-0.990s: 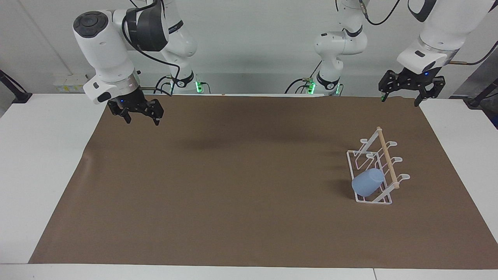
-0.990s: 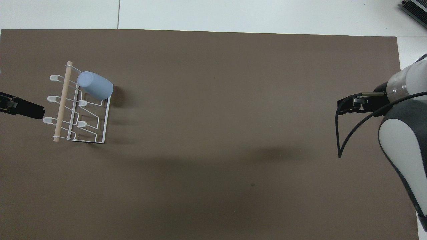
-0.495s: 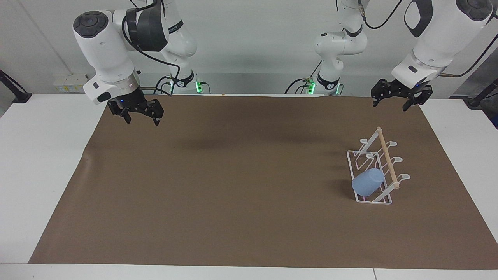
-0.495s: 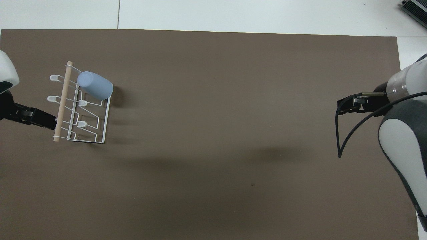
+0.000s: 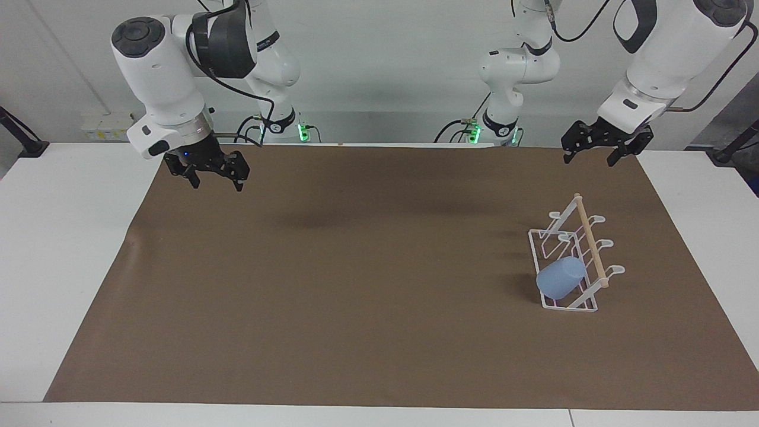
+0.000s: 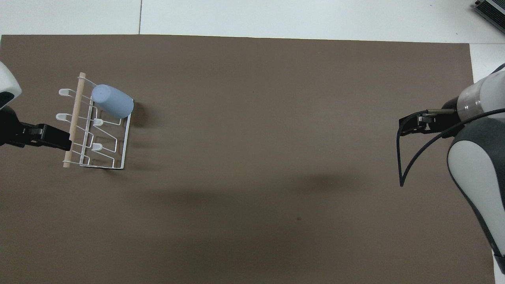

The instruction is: Hang cup on cup holder

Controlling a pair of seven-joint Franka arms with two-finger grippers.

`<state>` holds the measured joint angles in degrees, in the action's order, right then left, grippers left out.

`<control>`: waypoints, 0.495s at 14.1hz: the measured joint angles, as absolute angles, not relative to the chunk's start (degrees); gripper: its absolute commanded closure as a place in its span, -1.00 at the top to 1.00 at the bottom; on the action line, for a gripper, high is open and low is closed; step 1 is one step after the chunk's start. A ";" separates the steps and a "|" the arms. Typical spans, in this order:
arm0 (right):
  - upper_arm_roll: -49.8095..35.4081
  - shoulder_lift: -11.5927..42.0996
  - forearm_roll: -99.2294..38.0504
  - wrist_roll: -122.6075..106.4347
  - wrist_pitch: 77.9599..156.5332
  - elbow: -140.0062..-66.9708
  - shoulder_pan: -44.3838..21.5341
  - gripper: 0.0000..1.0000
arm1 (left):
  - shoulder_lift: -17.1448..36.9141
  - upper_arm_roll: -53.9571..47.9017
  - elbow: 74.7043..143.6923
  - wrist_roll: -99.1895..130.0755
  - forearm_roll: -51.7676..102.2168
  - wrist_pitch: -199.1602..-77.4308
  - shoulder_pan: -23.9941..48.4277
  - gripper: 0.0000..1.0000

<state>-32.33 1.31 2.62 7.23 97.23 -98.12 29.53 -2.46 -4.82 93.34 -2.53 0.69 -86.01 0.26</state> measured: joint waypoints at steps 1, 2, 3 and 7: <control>-32.33 1.31 2.62 7.23 97.23 -98.12 29.53 1.00 | -2.65 -5.07 93.34 -2.37 0.81 -86.06 0.29 1.00; -32.33 1.31 2.62 7.23 97.23 -98.12 29.53 1.00 | -2.90 -5.38 93.28 -2.30 0.87 -86.27 0.32 1.00; -32.33 1.31 2.62 7.23 97.23 -98.12 29.53 1.00 | -3.17 -5.67 93.14 -2.20 0.90 -86.72 0.34 1.00; -32.33 1.31 2.62 7.23 97.23 -98.12 29.53 1.00 | -3.86 -5.85 92.99 -2.03 0.91 -87.13 0.30 1.00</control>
